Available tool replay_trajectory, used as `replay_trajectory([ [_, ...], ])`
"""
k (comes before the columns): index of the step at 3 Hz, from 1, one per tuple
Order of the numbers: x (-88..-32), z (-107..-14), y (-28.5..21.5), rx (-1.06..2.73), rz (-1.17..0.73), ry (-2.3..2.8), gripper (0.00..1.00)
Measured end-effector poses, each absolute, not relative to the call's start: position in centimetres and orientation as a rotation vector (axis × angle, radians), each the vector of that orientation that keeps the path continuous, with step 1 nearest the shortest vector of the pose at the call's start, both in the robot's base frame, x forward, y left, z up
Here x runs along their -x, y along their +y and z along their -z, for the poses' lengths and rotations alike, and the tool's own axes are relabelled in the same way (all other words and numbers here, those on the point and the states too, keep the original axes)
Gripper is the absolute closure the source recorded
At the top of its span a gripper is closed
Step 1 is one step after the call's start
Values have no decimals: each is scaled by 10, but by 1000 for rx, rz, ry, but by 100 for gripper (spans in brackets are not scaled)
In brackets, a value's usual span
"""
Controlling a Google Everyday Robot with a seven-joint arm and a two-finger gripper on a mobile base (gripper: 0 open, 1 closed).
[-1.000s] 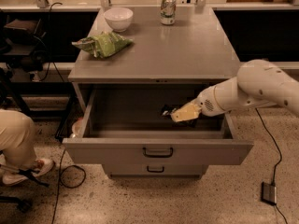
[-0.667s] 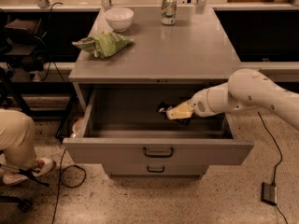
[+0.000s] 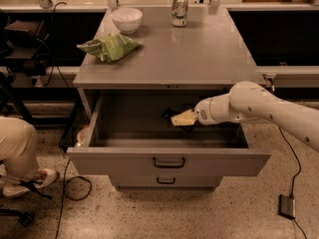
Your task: Place rxbar chocolate into top drawer
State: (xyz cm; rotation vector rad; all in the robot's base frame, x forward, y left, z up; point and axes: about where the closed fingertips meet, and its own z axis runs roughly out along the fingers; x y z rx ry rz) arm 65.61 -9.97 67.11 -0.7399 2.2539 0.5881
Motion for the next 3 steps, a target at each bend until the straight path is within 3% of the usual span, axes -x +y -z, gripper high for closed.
replay_trajectory([
  [1, -663, -662, -95, 735, -596, 2257, 54],
  [2, -665, -658, -95, 723, -591, 2256, 23],
  [3, -665, -658, -99, 715, -579, 2256, 2],
])
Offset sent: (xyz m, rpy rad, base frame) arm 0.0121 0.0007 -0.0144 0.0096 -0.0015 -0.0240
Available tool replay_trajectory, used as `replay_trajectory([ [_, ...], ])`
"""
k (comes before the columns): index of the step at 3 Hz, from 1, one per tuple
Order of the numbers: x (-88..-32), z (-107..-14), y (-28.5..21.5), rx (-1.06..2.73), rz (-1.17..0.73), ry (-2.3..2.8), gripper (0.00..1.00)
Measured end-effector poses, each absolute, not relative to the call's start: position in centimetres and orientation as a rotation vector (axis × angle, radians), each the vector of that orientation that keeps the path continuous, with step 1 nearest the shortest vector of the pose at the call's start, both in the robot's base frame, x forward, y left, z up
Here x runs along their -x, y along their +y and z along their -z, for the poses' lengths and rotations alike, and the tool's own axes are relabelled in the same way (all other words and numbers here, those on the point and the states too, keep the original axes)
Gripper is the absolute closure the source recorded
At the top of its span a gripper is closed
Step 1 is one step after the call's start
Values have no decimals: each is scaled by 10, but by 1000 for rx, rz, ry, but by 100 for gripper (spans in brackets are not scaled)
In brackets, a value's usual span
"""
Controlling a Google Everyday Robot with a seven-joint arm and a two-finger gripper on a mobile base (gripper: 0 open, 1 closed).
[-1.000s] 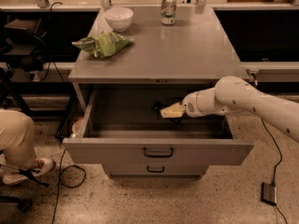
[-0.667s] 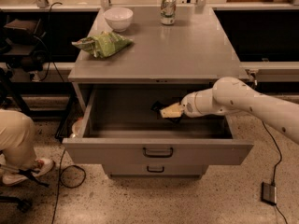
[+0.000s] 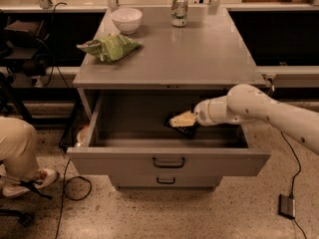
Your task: Place rxbar chocolate into top drawer
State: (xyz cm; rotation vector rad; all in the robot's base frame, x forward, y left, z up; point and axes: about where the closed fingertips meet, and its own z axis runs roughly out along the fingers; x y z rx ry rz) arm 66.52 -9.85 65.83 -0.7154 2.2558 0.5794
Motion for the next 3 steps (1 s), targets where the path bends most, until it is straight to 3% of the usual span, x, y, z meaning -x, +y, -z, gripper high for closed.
replay_trajectory([
  [3, -653, -690, -179, 535, -496, 2185, 0],
])
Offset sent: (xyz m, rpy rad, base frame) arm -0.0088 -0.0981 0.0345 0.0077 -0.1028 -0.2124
